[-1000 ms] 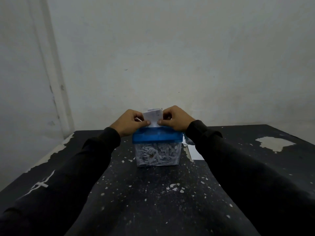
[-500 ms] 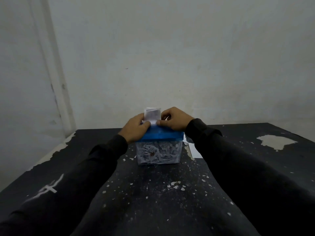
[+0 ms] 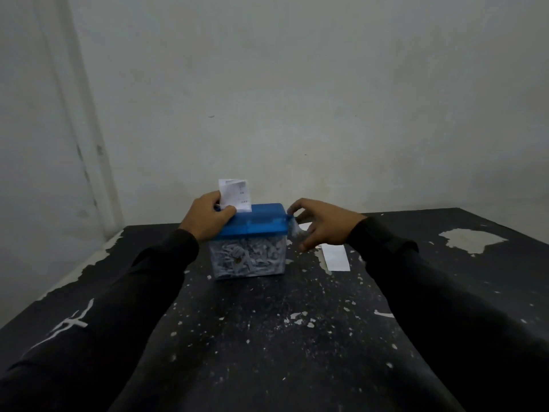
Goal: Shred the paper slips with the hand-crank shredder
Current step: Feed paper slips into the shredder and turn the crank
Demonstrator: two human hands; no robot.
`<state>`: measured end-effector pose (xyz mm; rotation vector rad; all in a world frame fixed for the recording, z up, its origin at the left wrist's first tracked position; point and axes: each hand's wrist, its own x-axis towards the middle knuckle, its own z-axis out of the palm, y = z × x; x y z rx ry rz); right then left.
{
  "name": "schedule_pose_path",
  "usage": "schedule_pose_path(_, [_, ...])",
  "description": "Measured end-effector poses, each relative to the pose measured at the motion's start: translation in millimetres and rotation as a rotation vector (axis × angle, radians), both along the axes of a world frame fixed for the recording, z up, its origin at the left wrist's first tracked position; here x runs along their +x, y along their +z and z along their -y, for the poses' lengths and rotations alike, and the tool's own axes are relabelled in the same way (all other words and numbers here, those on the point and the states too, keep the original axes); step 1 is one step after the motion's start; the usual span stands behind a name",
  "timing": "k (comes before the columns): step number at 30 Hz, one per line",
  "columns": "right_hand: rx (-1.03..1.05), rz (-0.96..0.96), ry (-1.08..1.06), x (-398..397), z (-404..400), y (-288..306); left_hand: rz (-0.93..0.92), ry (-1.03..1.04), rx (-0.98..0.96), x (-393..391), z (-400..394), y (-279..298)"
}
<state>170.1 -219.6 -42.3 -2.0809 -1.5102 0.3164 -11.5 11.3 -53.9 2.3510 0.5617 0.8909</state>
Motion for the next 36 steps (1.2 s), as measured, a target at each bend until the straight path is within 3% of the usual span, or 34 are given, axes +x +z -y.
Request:
schedule_pose_path(3, [0.163, -0.032, 0.040, 5.6, 1.0, -10.9, -0.020, 0.015, 0.003, -1.9, -8.3, -0.2])
schedule_pose_path(9, [0.363, -0.281, 0.109, 5.8, 1.5, -6.2, -0.006, 0.014, 0.031, 2.2, -14.7, -3.6])
schedule_pose_path(15, [0.492, -0.359, 0.014, 12.4, -18.1, -1.6, -0.001, 0.012, 0.043, 5.4, -22.0, -7.0])
schedule_pose_path(23, [0.498, -0.394, -0.231, 29.5, -70.4, 10.0, 0.027, -0.123, -0.070, -4.2, -13.7, -8.8])
schedule_pose_path(29, [0.425, -0.409, -0.455, 24.2, -93.1, -37.2, -0.036, -0.182, -0.182, -0.6, -15.5, -8.1])
schedule_pose_path(32, [0.296, -0.383, -0.450, 13.0, -75.7, -70.7, -0.067, -0.184, -0.193, -0.2, -14.5, -5.5])
schedule_pose_path(36, [0.344, -0.264, -0.426, -6.2, -47.1, -80.7, -0.073, -0.205, -0.210, -3.1, -13.0, -1.9])
